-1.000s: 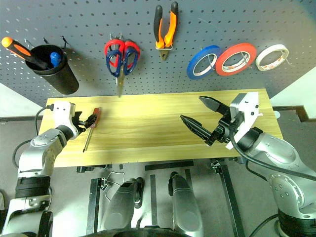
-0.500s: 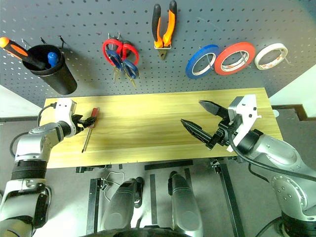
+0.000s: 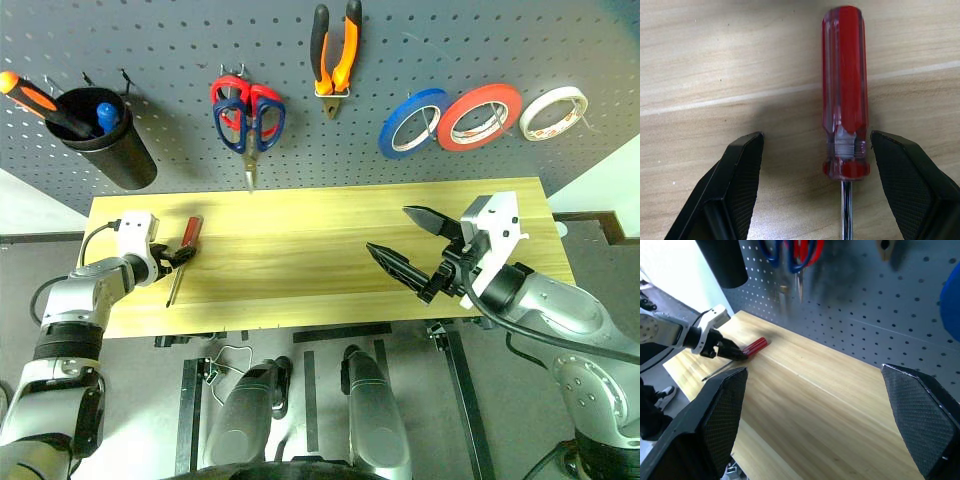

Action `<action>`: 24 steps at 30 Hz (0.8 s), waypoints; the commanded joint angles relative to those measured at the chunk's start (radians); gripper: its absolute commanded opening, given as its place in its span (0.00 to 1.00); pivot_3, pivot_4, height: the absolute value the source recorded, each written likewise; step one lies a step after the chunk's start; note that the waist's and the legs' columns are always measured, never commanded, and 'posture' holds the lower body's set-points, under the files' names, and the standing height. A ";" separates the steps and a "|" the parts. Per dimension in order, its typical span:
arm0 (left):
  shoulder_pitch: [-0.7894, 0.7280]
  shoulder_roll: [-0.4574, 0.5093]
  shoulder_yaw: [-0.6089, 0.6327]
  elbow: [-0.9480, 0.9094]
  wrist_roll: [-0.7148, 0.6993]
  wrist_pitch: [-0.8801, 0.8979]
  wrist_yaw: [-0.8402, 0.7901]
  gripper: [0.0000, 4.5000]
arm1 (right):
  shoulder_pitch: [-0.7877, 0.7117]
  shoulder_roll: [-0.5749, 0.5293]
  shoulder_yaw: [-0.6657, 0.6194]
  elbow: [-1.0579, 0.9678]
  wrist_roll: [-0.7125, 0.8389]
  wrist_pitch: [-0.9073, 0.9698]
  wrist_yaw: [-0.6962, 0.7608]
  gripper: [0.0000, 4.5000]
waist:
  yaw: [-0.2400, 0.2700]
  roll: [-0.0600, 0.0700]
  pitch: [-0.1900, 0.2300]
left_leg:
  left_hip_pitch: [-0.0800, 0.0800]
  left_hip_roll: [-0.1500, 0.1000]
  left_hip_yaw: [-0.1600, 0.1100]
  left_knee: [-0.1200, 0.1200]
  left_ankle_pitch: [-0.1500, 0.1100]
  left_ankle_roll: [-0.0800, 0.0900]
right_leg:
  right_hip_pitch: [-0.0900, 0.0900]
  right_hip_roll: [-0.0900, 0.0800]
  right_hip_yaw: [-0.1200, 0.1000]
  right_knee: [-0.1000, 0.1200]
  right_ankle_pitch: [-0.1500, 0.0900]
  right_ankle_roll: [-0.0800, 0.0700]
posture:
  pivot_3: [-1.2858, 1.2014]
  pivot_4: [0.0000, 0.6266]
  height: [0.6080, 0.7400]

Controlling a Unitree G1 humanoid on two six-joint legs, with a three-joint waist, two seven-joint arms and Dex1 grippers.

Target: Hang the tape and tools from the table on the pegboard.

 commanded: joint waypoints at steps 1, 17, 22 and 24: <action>0.000 -0.011 -0.014 0.011 0.009 -0.013 -0.006 0.79 | 0.011 -0.014 -0.033 -0.044 0.020 -0.004 -0.006 1.00 | 0.000 0.000 0.000 | 0.000 0.000 0.000 0.000 0.000 0.000 | 0.000 0.000 0.000 0.000 0.000 0.000 | 0.51 0.65 1.00; 0.013 -0.017 -0.008 -0.098 -0.017 0.049 -0.041 0.19 | 0.006 -0.009 -0.020 -0.035 0.004 -0.020 -0.015 1.00 | -0.001 0.000 0.000 | 0.000 0.000 0.000 0.000 0.000 0.000 | 0.000 0.000 0.000 0.000 0.000 0.000 | 0.52 0.61 1.00; 0.069 -0.014 -0.012 -0.263 -0.049 0.136 -0.072 0.19 | -0.003 -0.001 -0.007 -0.024 -0.008 -0.030 -0.004 1.00 | 0.000 0.000 0.000 | -0.001 0.000 0.000 0.000 0.001 -0.001 | -0.001 0.000 0.000 0.000 0.000 0.000 | 0.52 0.59 1.00; 0.097 -0.012 -0.017 -0.372 -0.070 0.181 -0.089 0.19 | -0.009 0.002 -0.006 -0.018 -0.003 -0.036 0.012 1.00 | 0.001 0.000 0.000 | -0.001 0.000 0.000 0.000 0.001 -0.001 | -0.001 0.000 0.000 0.000 0.000 0.000 | 0.53 0.58 1.00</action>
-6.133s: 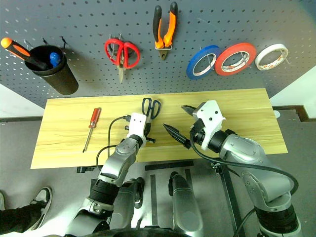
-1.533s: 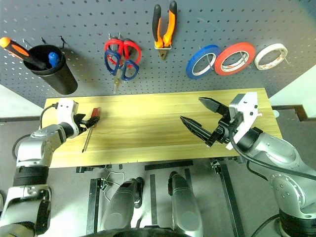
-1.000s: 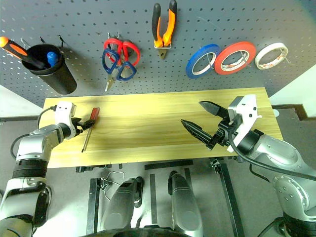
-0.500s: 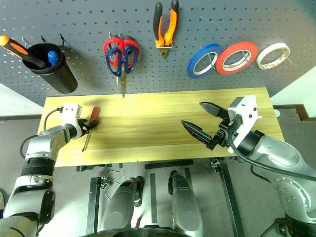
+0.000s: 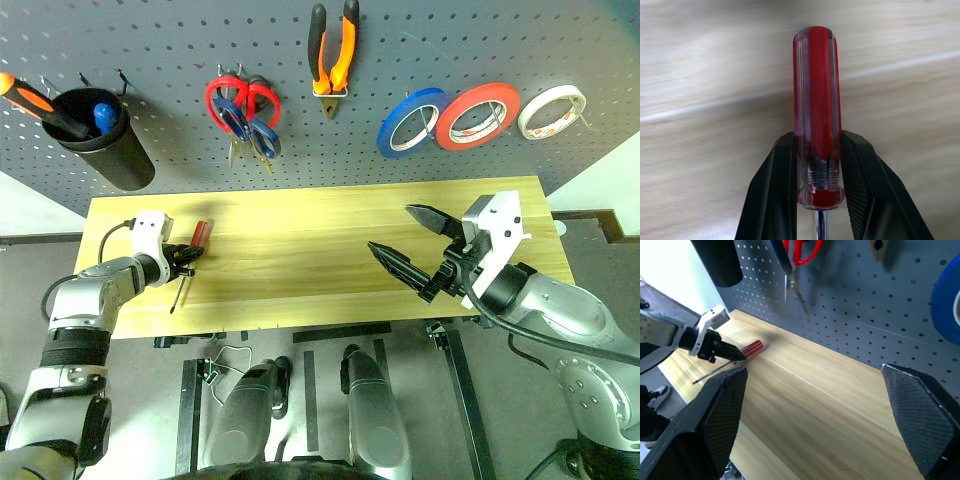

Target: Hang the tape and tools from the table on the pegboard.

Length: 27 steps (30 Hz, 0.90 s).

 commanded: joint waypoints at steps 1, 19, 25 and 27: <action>0.052 0.021 -0.015 -0.212 -0.051 0.072 -0.034 0.19 | -0.007 0.006 -0.007 -0.009 0.007 -0.036 0.034 1.00 | 0.001 0.000 0.000 | 0.000 0.000 0.000 0.000 0.000 0.000 | 0.000 0.000 0.000 0.000 0.000 0.000 | 0.53 0.57 1.00; 0.170 -0.031 -0.108 -0.664 -0.009 -0.235 -0.023 0.19 | 0.005 0.023 -0.060 -0.032 0.079 -0.116 0.154 1.00 | 0.011 -0.002 -0.005 | -0.001 0.000 0.000 0.000 0.003 -0.005 | 0.000 0.000 0.000 0.000 0.000 0.000 | 0.55 0.42 1.00; 0.106 -0.096 -0.083 -0.579 0.051 -0.522 0.036 0.19 | -0.078 0.049 -0.035 -0.011 0.085 -0.158 0.147 1.00 | 0.028 -0.003 -0.034 | -0.001 -0.001 0.000 0.001 0.003 -0.005 | 0.000 0.000 0.000 0.000 0.000 0.000 | 0.56 0.35 1.00; 0.080 -0.114 -0.067 -0.560 0.052 -0.593 0.056 0.19 | -0.106 0.054 -0.032 -0.012 0.088 -0.166 0.143 1.00 | 0.028 -0.003 -0.041 | -0.001 -0.001 0.000 0.001 0.003 -0.005 | 0.000 0.000 -0.001 0.000 0.000 0.000 | 0.56 0.33 1.00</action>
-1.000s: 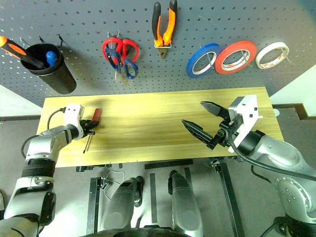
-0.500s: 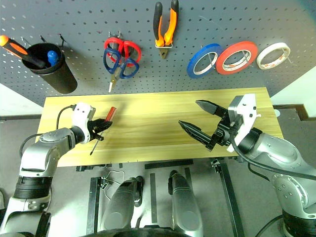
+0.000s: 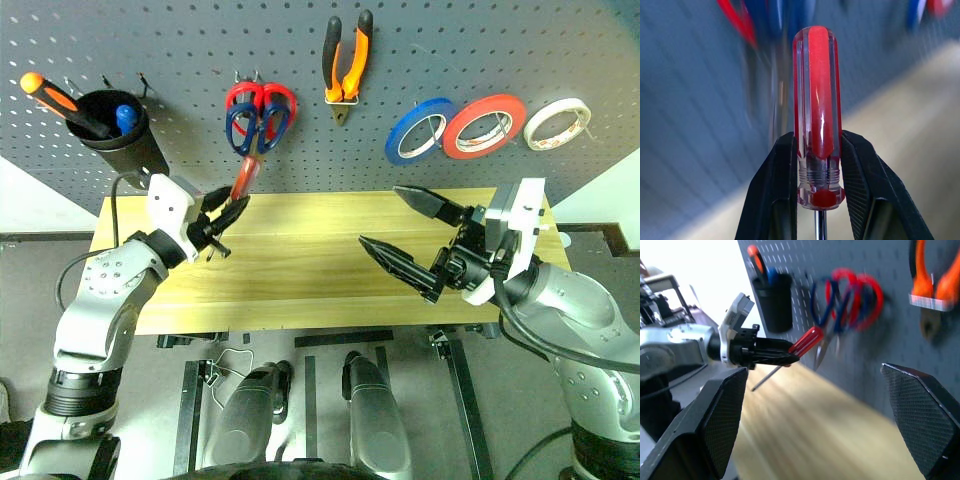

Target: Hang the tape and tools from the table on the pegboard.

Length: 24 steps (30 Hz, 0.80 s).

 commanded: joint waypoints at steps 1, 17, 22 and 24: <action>-0.041 -0.025 0.043 0.009 0.013 -0.153 0.032 0.19 | -0.037 0.011 -0.012 -0.024 0.030 -0.035 -0.008 1.00 | 0.000 -0.001 -0.008 | 0.000 0.000 0.000 0.000 0.000 0.000 | 0.000 0.000 0.000 0.000 0.000 0.000 | 0.56 0.33 1.00; -0.183 -0.027 0.090 0.079 0.041 -0.442 0.102 0.19 | -0.184 0.009 0.029 0.000 0.048 -0.045 0.003 1.00 | 0.001 -0.006 -0.063 | 0.004 0.000 0.001 0.002 -0.002 0.004 | 0.003 0.001 0.000 0.003 0.000 0.000 | 0.56 0.27 1.00; -0.215 -0.001 0.116 0.114 0.066 -0.499 0.121 0.19 | -0.197 0.006 0.044 0.030 0.022 -0.049 0.021 1.00 | 0.004 -0.006 -0.072 | 0.004 0.000 0.001 0.003 -0.002 0.005 | 0.004 0.001 -0.001 0.004 0.000 0.000 | 0.56 0.26 1.00; -0.237 0.012 0.124 0.142 0.079 -0.532 0.126 0.19 | -0.197 0.005 0.046 0.036 0.017 -0.050 0.027 1.00 | 0.009 -0.006 -0.072 | 0.004 0.000 0.001 0.004 -0.002 0.005 | 0.004 0.001 -0.001 0.004 0.000 0.000 | 0.56 0.26 1.00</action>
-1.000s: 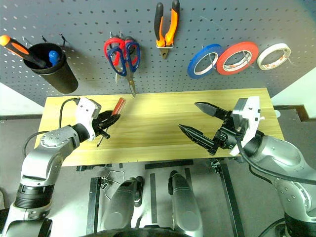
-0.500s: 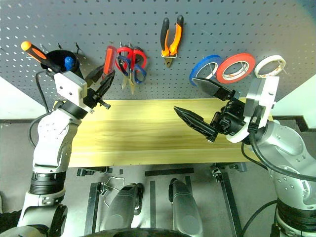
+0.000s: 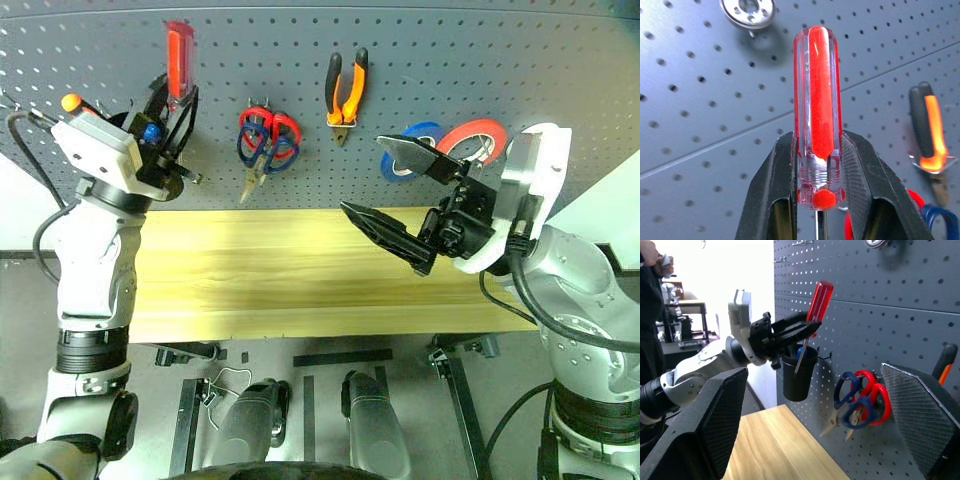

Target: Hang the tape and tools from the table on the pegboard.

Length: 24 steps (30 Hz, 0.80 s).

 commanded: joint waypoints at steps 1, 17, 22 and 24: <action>-0.067 0.035 0.049 0.037 0.020 -0.085 0.020 0.19 | -0.013 -0.005 -0.007 -0.005 -0.004 -0.025 0.015 1.00 | 0.007 0.000 0.000 | 0.000 0.000 0.000 0.001 0.000 0.000 | 0.000 0.000 0.000 0.000 0.000 0.000 | 0.56 0.27 1.00; -0.180 0.045 0.057 0.253 0.017 -0.206 0.044 0.19 | -0.003 -0.039 -0.041 -0.052 0.069 0.025 -0.038 1.00 | 0.018 0.001 0.001 | 0.002 0.000 -0.002 0.010 -0.004 0.006 | 0.009 0.000 -0.002 -0.001 0.003 0.003 | 0.54 0.42 1.00; -0.140 0.044 0.089 0.242 0.074 -0.226 0.127 0.19 | 0.016 -0.072 -0.060 -0.053 0.094 0.048 -0.056 1.00 | 0.016 0.002 0.002 | 0.002 0.001 -0.002 0.010 -0.004 0.007 | 0.009 0.000 -0.001 -0.001 0.003 0.003 | 0.54 0.44 1.00; -0.121 0.043 0.111 0.238 0.111 -0.244 0.183 0.19 | 0.018 -0.081 -0.059 -0.049 0.103 0.058 -0.060 1.00 | 0.014 0.002 0.003 | 0.003 0.001 -0.002 0.010 -0.004 0.007 | 0.009 0.000 -0.001 -0.002 0.003 0.003 | 0.53 0.45 1.00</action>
